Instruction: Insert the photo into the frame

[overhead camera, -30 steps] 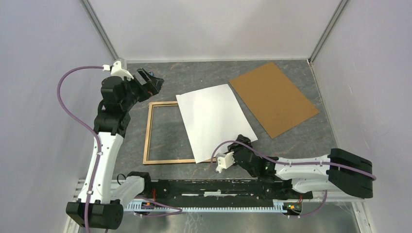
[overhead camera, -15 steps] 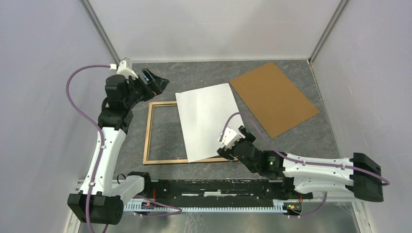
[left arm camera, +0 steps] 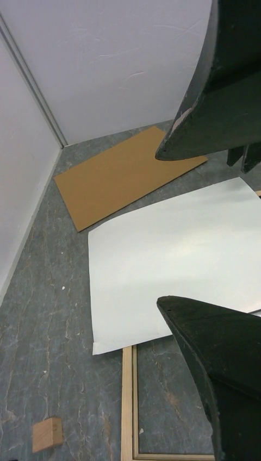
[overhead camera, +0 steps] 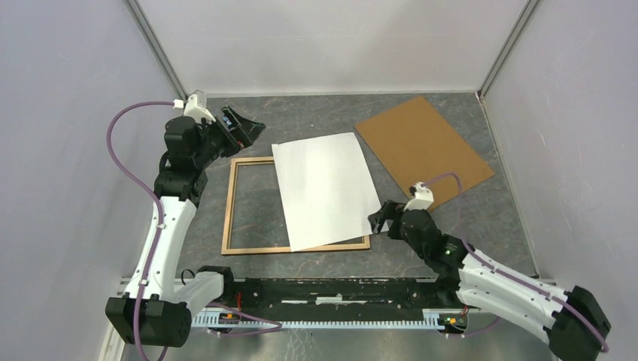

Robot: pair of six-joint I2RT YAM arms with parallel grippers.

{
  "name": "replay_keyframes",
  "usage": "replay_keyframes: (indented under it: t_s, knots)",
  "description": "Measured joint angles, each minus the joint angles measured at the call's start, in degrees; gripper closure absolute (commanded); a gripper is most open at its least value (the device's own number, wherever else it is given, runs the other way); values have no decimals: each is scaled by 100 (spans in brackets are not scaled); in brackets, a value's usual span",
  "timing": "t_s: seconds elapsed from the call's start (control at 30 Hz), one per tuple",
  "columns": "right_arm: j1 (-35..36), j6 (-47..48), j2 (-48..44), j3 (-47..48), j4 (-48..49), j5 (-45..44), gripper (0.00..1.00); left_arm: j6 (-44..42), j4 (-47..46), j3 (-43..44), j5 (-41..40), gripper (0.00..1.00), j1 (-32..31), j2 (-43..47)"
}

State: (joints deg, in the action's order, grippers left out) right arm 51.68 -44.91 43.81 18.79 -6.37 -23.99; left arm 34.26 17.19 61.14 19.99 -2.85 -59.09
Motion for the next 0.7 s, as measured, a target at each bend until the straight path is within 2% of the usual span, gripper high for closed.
replay_keyframes:
  t_s: [0.17,0.3,0.37,0.53,0.7]
  knots:
    - [-1058,-914,-839,-1121,297,485,5,46,-105,-50,44,2,-2,0]
    - [-1670,-1379,-717,-1569,1051,1172,8,72,-125,-57,116,2,-17,0]
    - [-1812,-1604,-533,-1707,1572,1580,10,74,-129,-59,129,2,-31,0]
    - [-1930,-2179,-66,-1788,2660,2321,22,76,-149,-59,160,1,-70,0]
    - [-1945,-2824,387,-1790,4089,2699,31,79,-151,-59,195,2,-116,0]
